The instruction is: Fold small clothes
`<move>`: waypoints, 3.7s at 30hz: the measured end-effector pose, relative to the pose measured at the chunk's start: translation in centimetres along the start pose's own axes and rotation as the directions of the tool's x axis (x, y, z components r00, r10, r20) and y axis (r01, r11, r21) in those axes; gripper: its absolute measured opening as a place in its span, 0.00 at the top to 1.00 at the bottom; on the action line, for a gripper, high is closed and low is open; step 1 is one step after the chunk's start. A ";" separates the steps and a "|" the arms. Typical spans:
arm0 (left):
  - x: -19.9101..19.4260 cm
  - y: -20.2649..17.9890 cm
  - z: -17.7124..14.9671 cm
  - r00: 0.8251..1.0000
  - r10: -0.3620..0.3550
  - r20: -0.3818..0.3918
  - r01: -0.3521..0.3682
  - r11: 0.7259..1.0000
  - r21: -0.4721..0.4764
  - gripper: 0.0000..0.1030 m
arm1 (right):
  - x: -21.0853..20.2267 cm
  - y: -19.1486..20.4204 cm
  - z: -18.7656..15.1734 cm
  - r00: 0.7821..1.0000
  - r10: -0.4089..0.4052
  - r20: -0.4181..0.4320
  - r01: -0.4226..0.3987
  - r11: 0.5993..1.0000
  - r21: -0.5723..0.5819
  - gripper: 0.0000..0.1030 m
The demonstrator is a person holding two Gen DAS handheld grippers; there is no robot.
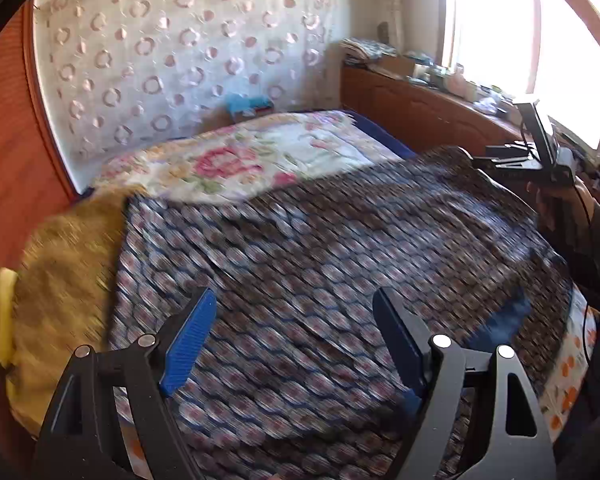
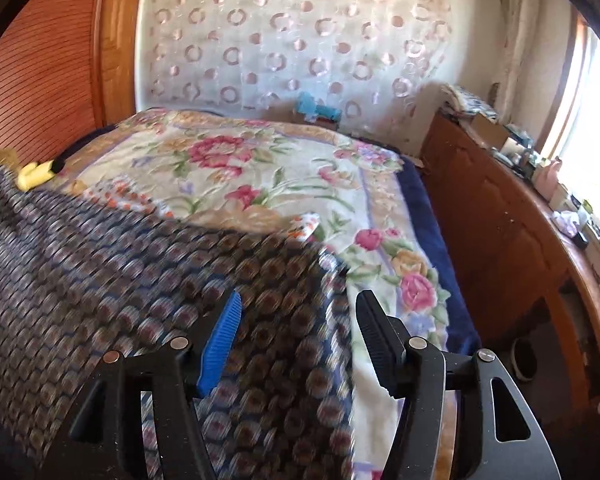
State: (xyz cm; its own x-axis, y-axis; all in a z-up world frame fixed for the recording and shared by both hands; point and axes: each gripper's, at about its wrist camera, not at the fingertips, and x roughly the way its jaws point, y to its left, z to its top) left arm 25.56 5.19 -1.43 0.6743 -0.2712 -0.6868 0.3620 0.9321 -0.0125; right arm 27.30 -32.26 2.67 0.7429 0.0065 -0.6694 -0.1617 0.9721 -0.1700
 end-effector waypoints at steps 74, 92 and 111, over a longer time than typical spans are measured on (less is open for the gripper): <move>-6.9 -9.6 -12.4 0.998 -0.070 -0.007 0.069 0.992 -0.104 0.26 | -20.1 6.5 -21.5 0.947 0.319 0.038 -0.320 0.926 0.199 0.81; -3.7 -12.0 -10.5 0.995 -0.095 -0.022 0.093 0.993 -0.067 0.25 | -13.7 -1.8 -19.8 0.994 0.098 -0.043 -0.075 0.922 0.379 0.48; -4.8 -9.3 -12.0 0.999 -0.038 0.002 0.038 0.991 -0.125 0.25 | -12.5 -0.7 -18.7 0.996 0.016 -0.087 0.011 0.954 0.299 0.56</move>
State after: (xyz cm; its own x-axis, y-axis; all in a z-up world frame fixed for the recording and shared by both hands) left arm 11.22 0.72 -6.78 0.6615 -0.3071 -0.6842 0.3045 0.9437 -0.1292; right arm 5.99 -37.40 -2.38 0.6808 0.0018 -0.7324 0.0477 0.9978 0.0467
